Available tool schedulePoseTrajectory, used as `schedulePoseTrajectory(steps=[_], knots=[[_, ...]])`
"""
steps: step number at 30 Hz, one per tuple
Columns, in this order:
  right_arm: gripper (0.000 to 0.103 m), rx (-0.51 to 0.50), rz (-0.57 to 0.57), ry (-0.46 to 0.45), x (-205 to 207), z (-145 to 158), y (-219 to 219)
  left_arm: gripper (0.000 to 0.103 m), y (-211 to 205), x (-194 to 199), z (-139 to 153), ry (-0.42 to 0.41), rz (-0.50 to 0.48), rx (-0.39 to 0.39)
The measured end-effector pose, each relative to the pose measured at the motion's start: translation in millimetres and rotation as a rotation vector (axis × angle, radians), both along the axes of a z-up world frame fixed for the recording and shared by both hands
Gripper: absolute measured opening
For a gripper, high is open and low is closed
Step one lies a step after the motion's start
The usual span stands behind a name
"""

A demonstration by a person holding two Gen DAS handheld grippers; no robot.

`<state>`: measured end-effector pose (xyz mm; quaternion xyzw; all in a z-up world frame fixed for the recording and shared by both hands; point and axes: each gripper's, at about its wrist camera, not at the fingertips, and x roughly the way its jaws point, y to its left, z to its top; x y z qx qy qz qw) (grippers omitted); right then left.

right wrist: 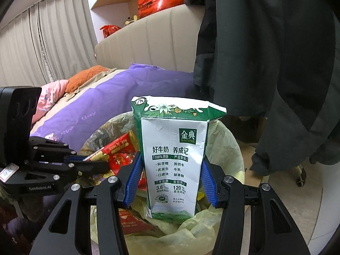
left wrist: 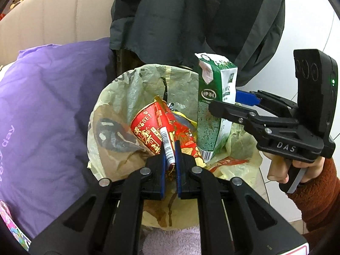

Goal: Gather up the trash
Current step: 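Carry the red wrapper and milk carton over the bin and release both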

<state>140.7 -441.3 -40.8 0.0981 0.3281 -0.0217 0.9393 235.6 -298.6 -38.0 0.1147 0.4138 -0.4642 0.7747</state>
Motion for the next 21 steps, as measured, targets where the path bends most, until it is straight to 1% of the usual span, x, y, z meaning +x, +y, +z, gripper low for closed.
schedulePoseTrajectory(steps=[13,17,21], knots=[[0.049,0.000,-0.003,0.009,-2,3,-3,0.007,10,6,3,0.045,0.026,-0.041],[0.049,-0.005,-0.002,0.016,-3,4,-2,0.007,11,5,5,0.029,0.029,-0.027],[0.049,-0.008,-0.005,0.022,-4,6,-1,0.007,13,2,9,0.018,0.031,-0.032]])
